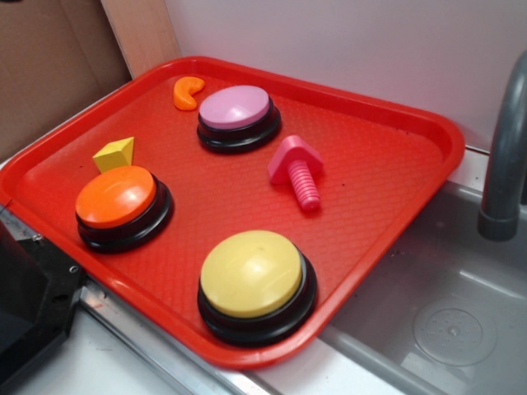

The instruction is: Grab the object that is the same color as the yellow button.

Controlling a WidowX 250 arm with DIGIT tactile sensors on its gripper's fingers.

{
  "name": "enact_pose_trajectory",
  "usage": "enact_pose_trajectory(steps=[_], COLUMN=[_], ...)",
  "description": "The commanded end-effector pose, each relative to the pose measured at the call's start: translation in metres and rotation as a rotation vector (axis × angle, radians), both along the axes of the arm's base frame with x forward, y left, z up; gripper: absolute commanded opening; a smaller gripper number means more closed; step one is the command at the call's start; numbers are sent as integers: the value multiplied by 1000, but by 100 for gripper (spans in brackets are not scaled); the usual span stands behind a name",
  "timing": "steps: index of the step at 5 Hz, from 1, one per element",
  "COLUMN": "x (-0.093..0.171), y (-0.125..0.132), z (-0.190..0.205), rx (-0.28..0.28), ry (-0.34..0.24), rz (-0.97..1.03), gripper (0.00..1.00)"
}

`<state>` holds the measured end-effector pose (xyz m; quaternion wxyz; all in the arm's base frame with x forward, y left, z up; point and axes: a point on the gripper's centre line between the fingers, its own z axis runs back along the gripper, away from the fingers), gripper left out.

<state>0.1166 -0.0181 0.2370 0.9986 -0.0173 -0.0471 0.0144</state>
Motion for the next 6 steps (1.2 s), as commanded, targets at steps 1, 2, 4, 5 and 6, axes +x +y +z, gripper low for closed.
enact_pose_trajectory(steps=[1,2,4,5,6], x=[0,10,24,35,44], y=[0,9,26,39,49], z=[0,-11,-47,-71,-91], rx=[0,-41,-142,-107,-96], ry=[0,-44,-133,-89,-102], rz=[0,185,558,757,866], gripper=[100,100,100,100,100])
